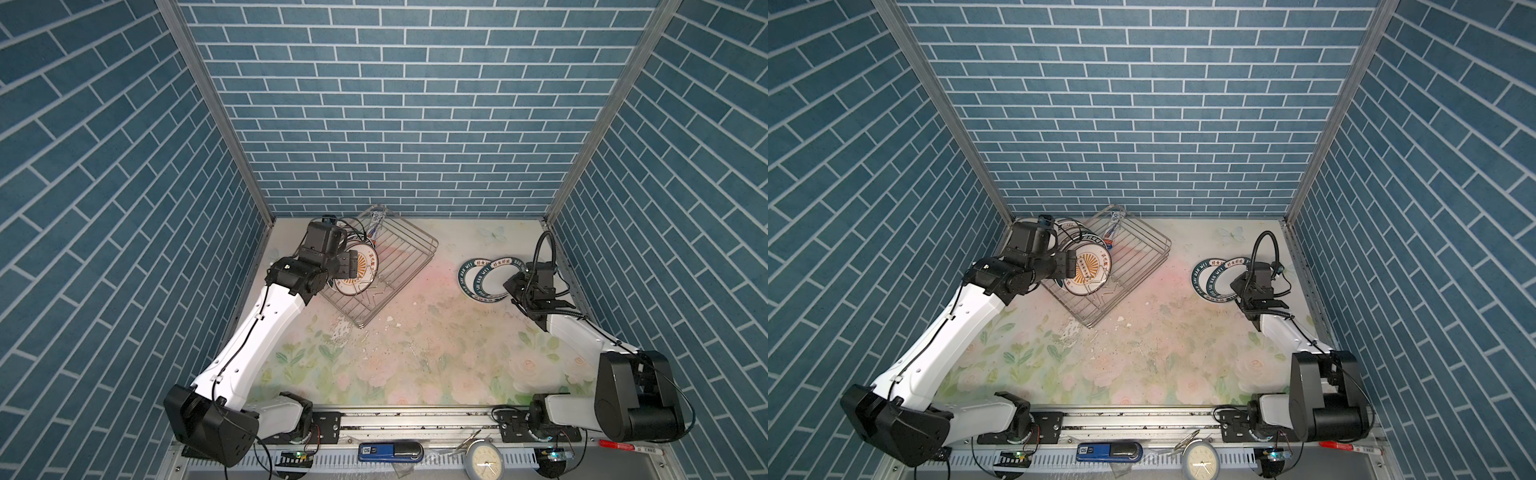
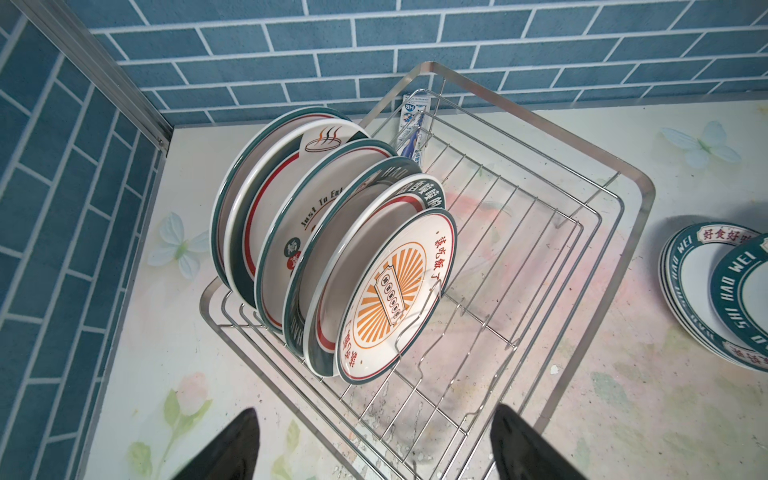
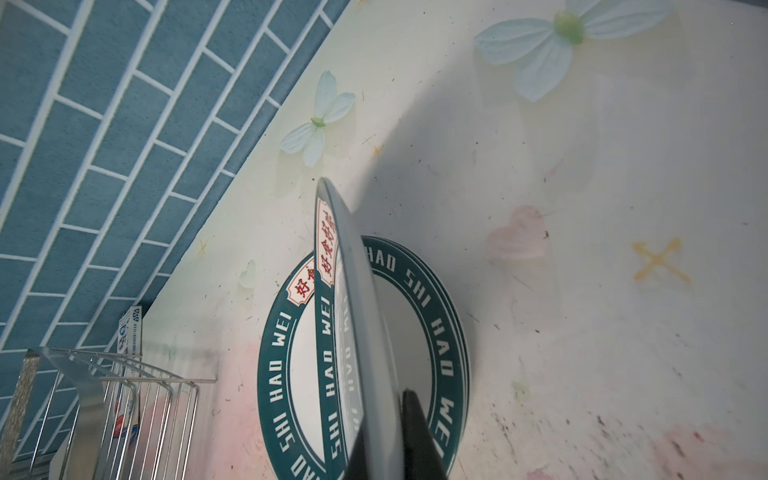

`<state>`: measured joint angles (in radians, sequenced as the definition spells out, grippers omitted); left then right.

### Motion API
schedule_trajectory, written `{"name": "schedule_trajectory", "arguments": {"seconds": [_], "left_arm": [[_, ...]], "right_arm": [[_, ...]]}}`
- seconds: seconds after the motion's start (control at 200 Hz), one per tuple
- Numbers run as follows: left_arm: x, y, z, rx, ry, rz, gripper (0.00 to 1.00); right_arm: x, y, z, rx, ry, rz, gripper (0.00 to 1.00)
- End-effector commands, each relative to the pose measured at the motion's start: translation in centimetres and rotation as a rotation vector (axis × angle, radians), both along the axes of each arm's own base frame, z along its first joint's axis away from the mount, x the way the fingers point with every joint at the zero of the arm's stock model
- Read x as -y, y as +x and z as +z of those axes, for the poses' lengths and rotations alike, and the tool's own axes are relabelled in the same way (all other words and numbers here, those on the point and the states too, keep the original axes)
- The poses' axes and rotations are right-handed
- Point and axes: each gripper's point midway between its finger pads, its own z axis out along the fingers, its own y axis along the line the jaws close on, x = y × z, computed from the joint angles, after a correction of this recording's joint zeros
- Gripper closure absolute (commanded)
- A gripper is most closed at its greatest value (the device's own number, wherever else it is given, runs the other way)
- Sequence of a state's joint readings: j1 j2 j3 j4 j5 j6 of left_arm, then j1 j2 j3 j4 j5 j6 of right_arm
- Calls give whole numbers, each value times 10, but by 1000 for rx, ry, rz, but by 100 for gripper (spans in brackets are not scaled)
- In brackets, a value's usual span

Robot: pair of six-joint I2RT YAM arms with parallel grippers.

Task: Unload the plates from the dish rack
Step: 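Lower the plate flat onto the green-rimmed stack with the right gripper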

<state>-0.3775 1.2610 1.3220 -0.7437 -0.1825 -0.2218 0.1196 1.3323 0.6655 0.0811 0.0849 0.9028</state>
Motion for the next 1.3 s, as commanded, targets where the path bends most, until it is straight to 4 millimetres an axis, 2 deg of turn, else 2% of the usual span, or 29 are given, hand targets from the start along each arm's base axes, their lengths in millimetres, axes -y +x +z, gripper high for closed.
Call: {"name": "schedule_trajectory", "arguments": {"seconds": [0.0, 0.17, 0.19, 0.21, 0.365, 0.55, 0.83, 0.995, 1.295], "left_arm": [[-3, -3, 8, 23, -3, 0, 10], [-3, -2, 5, 14, 2, 0, 8], [-3, -2, 6, 15, 4, 0, 2], [-3, -2, 6, 15, 3, 2, 1], [-3, -2, 7, 25, 2, -2, 1], [-4, -2, 7, 28, 7, 4, 1], [-4, -2, 6, 18, 11, 5, 1], [-4, -1, 6, 19, 12, 3, 1], [-4, -1, 3, 11, 16, 3, 1]], "right_arm": [[-2, -11, -22, -103, -12, 28, 100], [-5, -12, -28, -129, 1, 41, 100], [-5, -11, -28, -132, 4, 44, 100], [-6, -11, -30, -135, 7, 45, 100], [-10, -10, -36, -160, 27, 61, 98], [-12, -11, -40, -174, 37, 69, 91], [-14, -11, -43, -179, 55, 79, 79], [-15, -10, -43, -175, 62, 85, 77], [-16, -8, -43, -183, 59, 93, 67]]}}
